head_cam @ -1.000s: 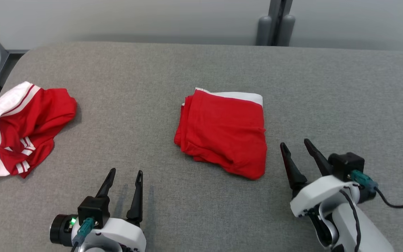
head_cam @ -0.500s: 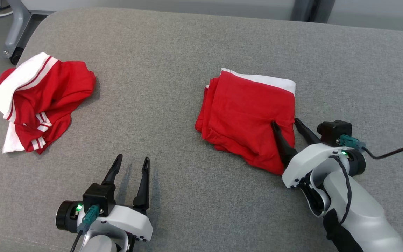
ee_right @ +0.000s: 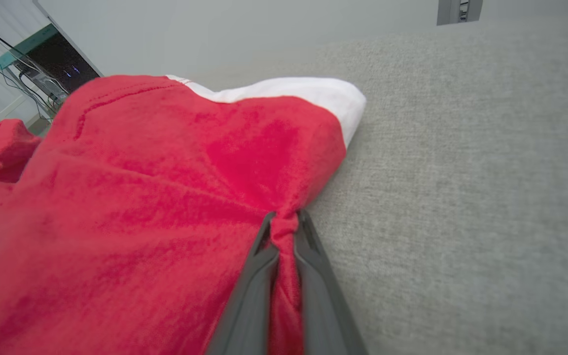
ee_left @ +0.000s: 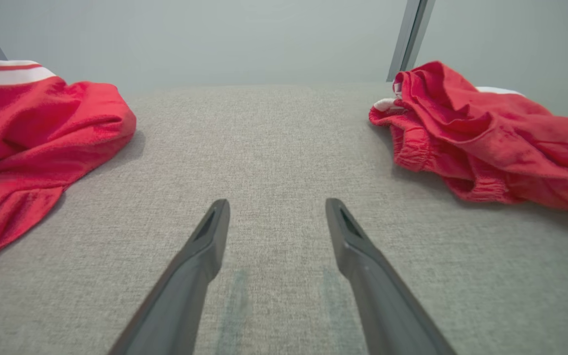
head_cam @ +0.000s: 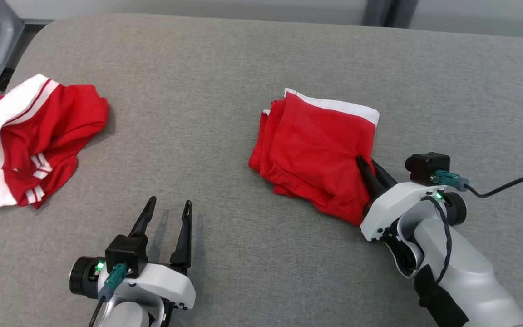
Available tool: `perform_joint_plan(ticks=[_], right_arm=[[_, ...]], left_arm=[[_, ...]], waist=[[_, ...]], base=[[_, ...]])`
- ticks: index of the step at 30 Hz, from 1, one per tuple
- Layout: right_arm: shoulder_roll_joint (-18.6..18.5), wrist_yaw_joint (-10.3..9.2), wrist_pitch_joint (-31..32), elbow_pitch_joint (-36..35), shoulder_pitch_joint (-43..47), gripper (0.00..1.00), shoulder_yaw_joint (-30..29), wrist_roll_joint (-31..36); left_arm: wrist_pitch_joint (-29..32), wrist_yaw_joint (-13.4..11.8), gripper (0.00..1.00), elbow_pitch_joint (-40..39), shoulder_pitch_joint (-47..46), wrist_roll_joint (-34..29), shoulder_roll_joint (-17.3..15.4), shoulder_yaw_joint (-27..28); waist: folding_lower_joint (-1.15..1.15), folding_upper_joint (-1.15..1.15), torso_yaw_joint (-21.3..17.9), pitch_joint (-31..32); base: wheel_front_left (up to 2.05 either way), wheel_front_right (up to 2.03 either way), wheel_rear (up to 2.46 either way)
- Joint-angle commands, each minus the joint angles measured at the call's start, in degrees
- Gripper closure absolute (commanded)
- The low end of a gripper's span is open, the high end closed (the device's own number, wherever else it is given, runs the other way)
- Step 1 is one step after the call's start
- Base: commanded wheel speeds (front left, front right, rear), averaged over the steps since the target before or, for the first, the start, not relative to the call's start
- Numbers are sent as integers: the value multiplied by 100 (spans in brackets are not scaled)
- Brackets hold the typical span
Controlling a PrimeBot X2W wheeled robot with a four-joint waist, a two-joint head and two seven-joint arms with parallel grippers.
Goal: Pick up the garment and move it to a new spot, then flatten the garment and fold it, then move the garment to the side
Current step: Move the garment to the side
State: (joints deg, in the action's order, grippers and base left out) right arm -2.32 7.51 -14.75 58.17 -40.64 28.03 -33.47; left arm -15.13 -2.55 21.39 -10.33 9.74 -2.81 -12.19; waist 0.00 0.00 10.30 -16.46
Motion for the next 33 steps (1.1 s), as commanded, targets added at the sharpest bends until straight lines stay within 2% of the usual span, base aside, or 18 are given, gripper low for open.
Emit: perform_joint_plan(ticks=[1,5,12,23,26,28,33], right_arm=[[-107,-4,-40,91,84,100,-60,-46],[-92,-3,-49,-65,207,100,-157,9],[-81,-3,-49,-368,531,100,-267,113],[-77,-3,-50,-726,933,100,-325,223],[-75,-3,-50,-797,988,100,-264,201],[-75,-2,-50,-880,1056,100,-222,176],[-73,-3,-50,-995,1086,100,-185,187]], left_arm=[[-1,28,0,-22,-76,-46,-21,22],[-1,95,0,-37,-57,-152,-23,72],[0,240,0,-34,-83,-361,-24,85],[-1,430,0,-8,-200,-595,-24,-140],[0,454,0,2,-194,-627,-24,-170],[0,506,0,-3,-211,-686,-25,-220],[0,589,0,-10,-261,-783,-28,-286]], waist=[[0,0,-161,75],[0,0,-564,179],[0,0,-1526,319],[0,0,-2836,408],[0,0,-3051,414],[0,0,-3346,404],[0,0,-3656,344]], base=[[0,0,0],[0,0,0],[0,0,0],[0,0,0],[0,0,0],[0,0,0],[0,0,0]])
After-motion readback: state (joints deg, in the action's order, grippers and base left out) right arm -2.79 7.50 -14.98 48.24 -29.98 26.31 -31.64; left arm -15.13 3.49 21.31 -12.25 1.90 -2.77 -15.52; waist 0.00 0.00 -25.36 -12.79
